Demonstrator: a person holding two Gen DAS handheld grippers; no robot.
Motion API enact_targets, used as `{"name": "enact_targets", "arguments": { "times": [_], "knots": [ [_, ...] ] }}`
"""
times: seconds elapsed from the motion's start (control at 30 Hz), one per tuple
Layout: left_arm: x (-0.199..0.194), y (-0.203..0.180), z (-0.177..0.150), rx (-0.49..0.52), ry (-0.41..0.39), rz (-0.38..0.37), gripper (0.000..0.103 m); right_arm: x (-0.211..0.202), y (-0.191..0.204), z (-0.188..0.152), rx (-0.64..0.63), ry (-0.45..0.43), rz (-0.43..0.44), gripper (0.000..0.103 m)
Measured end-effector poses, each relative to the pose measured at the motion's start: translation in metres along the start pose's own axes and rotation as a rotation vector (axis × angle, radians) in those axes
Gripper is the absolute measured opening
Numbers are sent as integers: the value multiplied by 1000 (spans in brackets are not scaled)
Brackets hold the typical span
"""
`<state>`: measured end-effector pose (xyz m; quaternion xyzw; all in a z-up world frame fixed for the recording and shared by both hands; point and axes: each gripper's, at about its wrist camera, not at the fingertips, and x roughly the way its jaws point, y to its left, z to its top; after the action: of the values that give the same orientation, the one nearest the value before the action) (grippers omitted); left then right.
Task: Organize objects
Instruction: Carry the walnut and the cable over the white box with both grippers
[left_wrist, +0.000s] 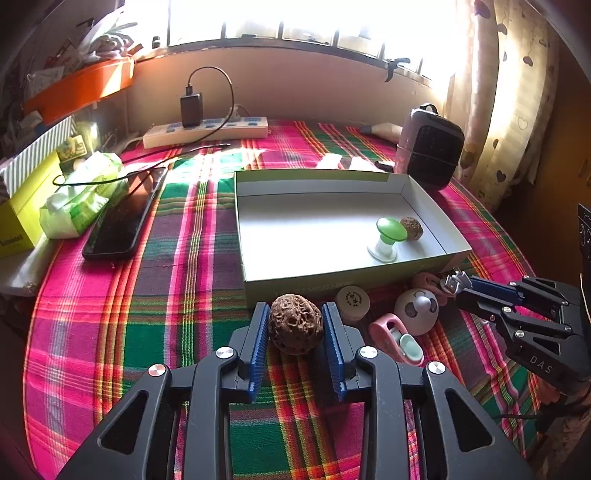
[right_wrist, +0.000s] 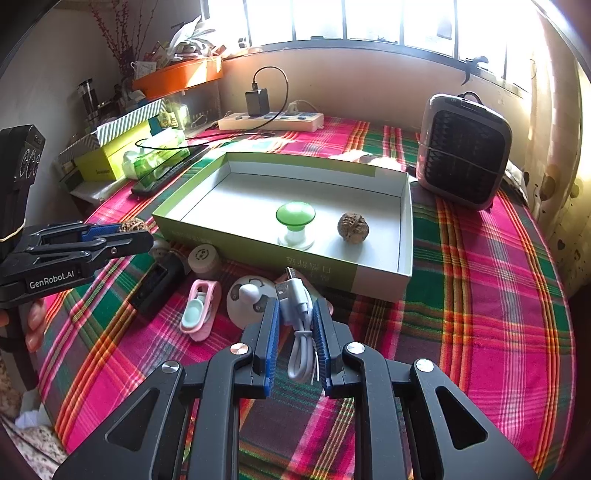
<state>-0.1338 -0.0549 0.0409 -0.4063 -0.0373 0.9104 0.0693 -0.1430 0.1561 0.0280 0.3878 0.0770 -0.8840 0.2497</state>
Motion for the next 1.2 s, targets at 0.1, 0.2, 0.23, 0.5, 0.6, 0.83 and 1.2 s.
{"name": "enact_targets", "arguments": {
  "times": [0.1,0.2,0.23,0.5,0.6,0.83,1.2],
  "knots": [
    [2,-1,4,4,-4,-6,27,0,0,6,-9,-10,-12,19],
    [6,0,10,2,-4,-14,27,0,0,13,-15,-18,-18,19],
    [7,0,12,1,-2,-15,27,0,0,16,-17,-22,-20,19],
    [8,-3,29,34,-34,-11,27,-2,0,39,-32,-59,-47,19],
    [10,-4,39,44,-43,-13,27,-2,0,48,-37,-72,-56,19],
    [13,-8,61,60,-66,-12,27,2,-3,70,-33,-97,-69,19],
    [50,-7,84,72,-14,-17,27,40,-15,95,-20,-39,-51,19]
  ]
}}
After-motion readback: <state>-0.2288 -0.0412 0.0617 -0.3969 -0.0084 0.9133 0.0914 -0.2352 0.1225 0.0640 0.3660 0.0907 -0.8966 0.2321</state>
